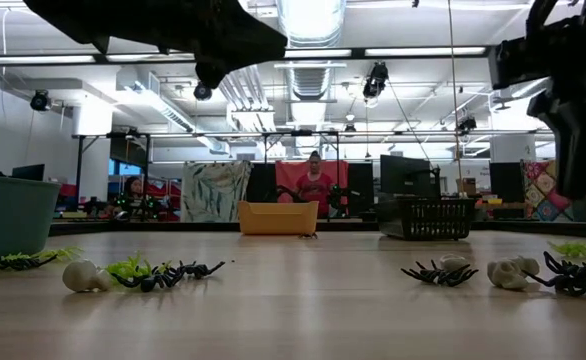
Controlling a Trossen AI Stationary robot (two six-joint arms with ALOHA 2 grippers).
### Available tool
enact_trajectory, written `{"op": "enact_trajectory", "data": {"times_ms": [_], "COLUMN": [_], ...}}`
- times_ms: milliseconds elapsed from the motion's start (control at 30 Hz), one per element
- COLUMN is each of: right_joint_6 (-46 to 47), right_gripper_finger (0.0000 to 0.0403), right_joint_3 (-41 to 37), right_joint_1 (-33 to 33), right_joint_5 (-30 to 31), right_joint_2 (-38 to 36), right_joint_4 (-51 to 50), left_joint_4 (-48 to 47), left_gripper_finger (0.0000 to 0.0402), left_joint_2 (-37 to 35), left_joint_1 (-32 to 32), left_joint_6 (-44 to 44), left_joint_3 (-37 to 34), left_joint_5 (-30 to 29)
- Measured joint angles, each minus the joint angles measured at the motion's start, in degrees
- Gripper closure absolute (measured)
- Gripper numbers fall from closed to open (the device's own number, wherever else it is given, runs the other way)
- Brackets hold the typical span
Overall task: Sort Halloween decoration
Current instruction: Put the green spider toy into the blue bin
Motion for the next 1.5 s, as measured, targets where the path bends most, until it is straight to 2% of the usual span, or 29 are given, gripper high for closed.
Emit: {"op": "enact_trajectory", "data": {"times_ms": [233, 333, 533, 733, 867, 1033, 1233, 1500], "right_joint_6": [0.7, -4.7, -13.2, -15.1, -14.9, -14.7, -13.9, -11.6], "right_gripper_finger": [0.0295, 0.0289, 0.0293, 0.03, 0.0329, 0.0387, 0.0394, 0.0394], "right_joint_3": [-0.6, -1.4, -2.4, -2.4, -2.4, -2.5, -2.6, -3.7], "right_joint_1": [-2.3, -2.3, -2.6, -3.8, -4.1, -4.1, -4.1, -4.1], "right_joint_5": [-6.2, -6.5, -5.9, -4.8, -4.7, -5.8, -5.8, 0.5], "right_joint_2": [0.0, 0.4, 3.7, 7.8, 8.1, 6.1, 2.1, -7.4], "right_joint_4": [1.7, 5.1, 4.9, 5.6, 5.7, 5.5, 4.3, 6.4], "left_joint_4": [-0.2, -0.2, -0.7, -0.7, -0.6, -0.6, -0.6, -0.6], "left_gripper_finger": [0.0313, 0.0313, 0.0313, 0.0313, 0.0313, 0.0313, 0.0313, 0.0313], "left_joint_2": [0.0, 0.0, 0.0, 0.0, 0.0, 0.0, 0.0, 0.0], "left_joint_1": [0.0, 0.0, 0.0, 0.0, 0.0, 0.0, 0.0, 0.0], "left_joint_6": [0.0, 0.0, 0.0, 0.2, 0.2, 0.2, 0.2, 0.0], "left_joint_3": [0.0, 0.0, 0.0, -0.1, -0.1, -0.1, -0.1, -0.1], "left_joint_5": [0.0, 0.0, 0.0, 0.0, 0.0, 0.0, 0.0, 0.0]}}
